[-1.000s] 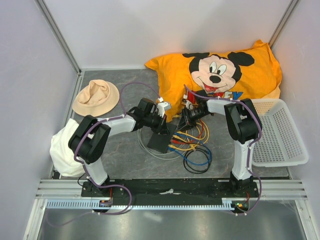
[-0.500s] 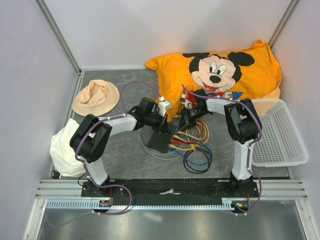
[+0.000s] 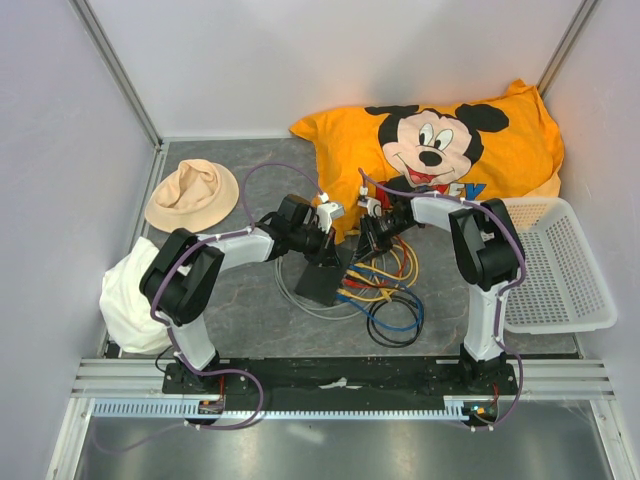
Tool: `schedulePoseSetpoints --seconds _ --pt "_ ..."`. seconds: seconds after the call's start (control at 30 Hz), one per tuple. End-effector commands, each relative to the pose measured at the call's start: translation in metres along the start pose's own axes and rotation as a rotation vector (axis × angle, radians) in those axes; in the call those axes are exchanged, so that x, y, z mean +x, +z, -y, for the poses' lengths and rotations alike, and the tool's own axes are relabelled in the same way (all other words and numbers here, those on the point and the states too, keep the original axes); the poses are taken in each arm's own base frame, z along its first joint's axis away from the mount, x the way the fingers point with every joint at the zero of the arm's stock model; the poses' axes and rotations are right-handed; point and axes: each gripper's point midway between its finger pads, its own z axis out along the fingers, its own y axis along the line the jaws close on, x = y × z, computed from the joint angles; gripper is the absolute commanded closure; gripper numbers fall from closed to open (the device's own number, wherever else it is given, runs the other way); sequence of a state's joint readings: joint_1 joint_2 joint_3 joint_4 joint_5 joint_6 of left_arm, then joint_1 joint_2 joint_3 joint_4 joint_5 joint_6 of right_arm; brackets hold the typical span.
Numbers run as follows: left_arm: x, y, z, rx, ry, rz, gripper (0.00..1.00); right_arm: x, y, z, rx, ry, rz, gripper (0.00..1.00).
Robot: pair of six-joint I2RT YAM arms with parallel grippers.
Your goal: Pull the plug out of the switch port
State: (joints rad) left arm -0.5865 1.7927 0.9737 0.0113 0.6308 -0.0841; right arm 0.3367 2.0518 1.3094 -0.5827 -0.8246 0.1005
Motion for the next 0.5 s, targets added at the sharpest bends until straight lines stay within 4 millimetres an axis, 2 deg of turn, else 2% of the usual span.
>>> schedulePoseSetpoints --seconds 0.0,0.17,0.4,0.47 --pt "0.071 0.006 -0.027 -0.118 -0.061 -0.207 0.98 0.014 -0.003 0.033 0.157 0.031 -0.002 1.00" --pt "0.072 0.005 -0.027 -0.120 -0.060 -0.214 0.99 -0.002 -0.002 0.031 0.132 0.067 0.042 1.00" --pt "0.072 0.006 -0.029 -0.121 -0.059 -0.220 0.98 -0.046 -0.005 0.035 0.154 0.016 0.111 1.00" --pt "0.072 0.006 -0.029 -0.124 -0.056 -0.221 0.98 -0.048 -0.010 0.038 0.157 0.021 0.119 1.00"
